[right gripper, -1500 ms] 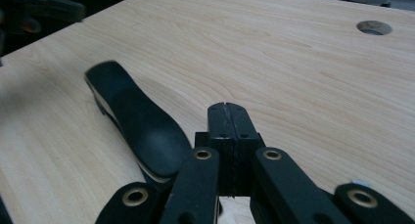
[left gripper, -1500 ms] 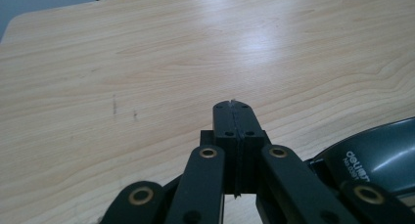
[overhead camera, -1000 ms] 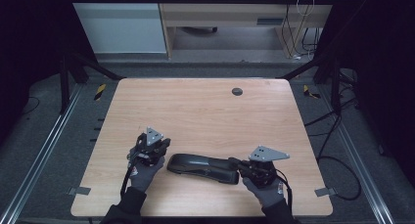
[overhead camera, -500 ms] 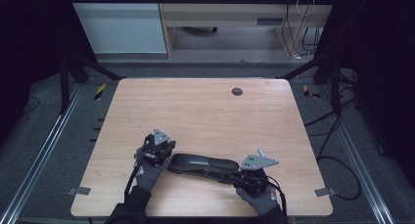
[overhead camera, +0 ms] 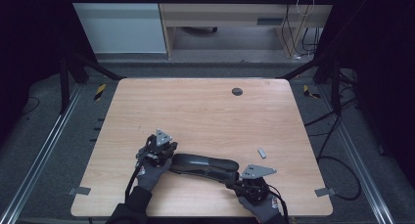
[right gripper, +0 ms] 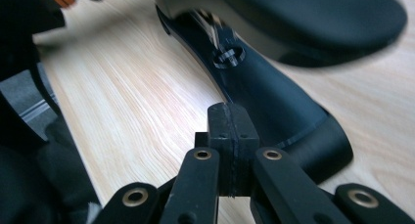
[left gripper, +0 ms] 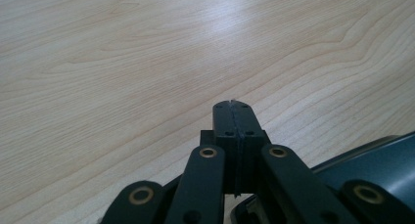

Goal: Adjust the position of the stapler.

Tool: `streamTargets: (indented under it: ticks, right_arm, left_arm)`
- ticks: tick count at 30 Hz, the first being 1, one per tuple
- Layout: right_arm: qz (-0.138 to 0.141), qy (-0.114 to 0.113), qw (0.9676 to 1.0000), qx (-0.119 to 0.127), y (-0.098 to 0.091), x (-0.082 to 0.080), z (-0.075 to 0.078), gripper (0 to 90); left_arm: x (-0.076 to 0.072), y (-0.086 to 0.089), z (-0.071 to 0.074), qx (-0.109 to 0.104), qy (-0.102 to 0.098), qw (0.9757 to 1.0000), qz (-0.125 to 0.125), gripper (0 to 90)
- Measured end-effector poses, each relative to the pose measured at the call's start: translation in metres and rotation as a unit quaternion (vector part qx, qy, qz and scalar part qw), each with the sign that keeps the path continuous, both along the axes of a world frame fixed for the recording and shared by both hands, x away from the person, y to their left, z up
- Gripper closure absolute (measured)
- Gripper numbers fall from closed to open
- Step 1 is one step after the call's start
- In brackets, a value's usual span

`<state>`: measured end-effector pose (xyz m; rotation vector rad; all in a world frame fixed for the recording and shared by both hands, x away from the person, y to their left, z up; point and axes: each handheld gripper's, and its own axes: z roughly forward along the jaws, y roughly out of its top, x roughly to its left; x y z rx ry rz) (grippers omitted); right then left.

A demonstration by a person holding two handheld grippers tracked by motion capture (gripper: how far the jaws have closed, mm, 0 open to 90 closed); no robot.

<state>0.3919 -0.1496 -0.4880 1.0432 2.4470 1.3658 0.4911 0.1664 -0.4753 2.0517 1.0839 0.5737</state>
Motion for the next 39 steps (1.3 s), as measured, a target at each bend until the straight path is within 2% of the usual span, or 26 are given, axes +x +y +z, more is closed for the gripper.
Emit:
streamTargets:
  ticks: [3,8,16,22,33,39]
  right_arm:
    - [-0.013,0.010,0.9998,-0.008,-0.005,0.001,-0.011,90.0]
    - [-0.029,0.017,0.9992,-0.021,-0.008,0.005,-0.019,90.0]
    - [-0.026,0.016,0.9992,-0.025,-0.007,0.004,-0.020,90.0]
    - [-0.025,0.014,0.9993,-0.023,-0.006,0.005,-0.021,90.0]
    - [-0.042,0.009,0.9987,-0.026,-0.009,0.011,-0.022,90.0]
    - [-0.051,0.009,0.9984,-0.024,-0.011,0.013,-0.022,90.0]
  left_arm:
    - [-0.002,0.000,0.001,0.002,0.001,1.0000,-0.004,90.0]
    - [-0.004,-0.001,0.002,0.000,-0.001,1.0000,-0.007,90.0]
    - [-0.008,-0.002,0.000,0.004,0.004,0.9999,-0.015,90.0]
    - [-0.010,0.002,-0.002,-0.002,0.007,0.9999,-0.008,90.0]
    - [-0.024,0.004,0.005,-0.006,-0.005,0.9999,-0.014,90.0]
    - [-0.027,0.002,0.006,-0.003,-0.004,0.9998,-0.017,90.0]
